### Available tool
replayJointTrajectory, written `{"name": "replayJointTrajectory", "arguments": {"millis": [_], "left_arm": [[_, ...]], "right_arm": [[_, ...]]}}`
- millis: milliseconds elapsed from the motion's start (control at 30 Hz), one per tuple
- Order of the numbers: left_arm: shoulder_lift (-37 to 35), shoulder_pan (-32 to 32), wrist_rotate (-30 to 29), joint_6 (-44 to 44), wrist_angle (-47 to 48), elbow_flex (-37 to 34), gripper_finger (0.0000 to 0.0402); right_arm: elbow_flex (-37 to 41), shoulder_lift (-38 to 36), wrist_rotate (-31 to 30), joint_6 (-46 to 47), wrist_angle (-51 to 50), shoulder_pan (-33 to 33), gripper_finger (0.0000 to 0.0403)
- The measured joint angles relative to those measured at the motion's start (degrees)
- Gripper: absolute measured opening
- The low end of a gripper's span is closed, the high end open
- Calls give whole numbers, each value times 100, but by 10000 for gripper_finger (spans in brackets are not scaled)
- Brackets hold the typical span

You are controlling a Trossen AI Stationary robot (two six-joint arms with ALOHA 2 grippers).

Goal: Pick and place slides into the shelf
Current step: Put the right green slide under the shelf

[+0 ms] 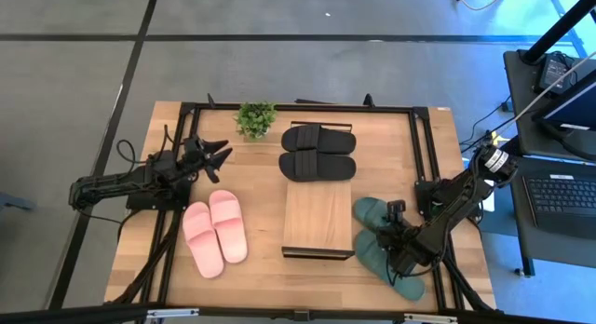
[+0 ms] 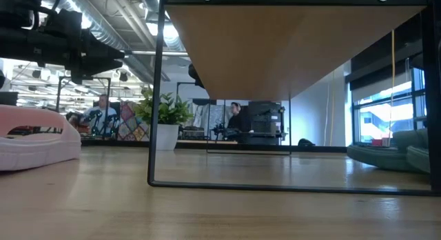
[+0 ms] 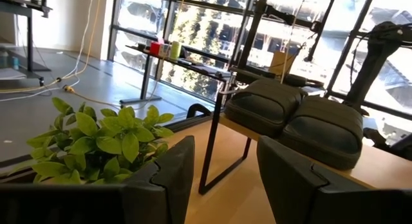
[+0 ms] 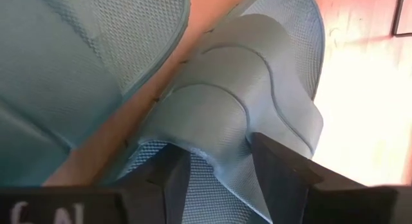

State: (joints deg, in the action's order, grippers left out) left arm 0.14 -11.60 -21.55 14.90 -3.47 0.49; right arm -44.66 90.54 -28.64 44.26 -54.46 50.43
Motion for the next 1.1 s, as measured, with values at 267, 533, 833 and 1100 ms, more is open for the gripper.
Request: {"name": "replayJointTrajectory", "arguments": {"millis": [267, 533, 833, 1100], "left_arm": [[2, 0, -34, 0, -2, 0, 162], [0, -1, -43, 1, -2, -1, 162], [0, 0, -202, -4, -17, 0, 162], [2, -2, -205, -6, -17, -2, 162]], "right_arm": [[-11, 11, 5, -288, -113, -16, 44], [-220, 11, -33, -218, -905, -404, 16], [-154, -665, -763, -1497, -1438, -873, 16], [-17, -1365, -915, -1782, -1410, -1345, 16]]}}
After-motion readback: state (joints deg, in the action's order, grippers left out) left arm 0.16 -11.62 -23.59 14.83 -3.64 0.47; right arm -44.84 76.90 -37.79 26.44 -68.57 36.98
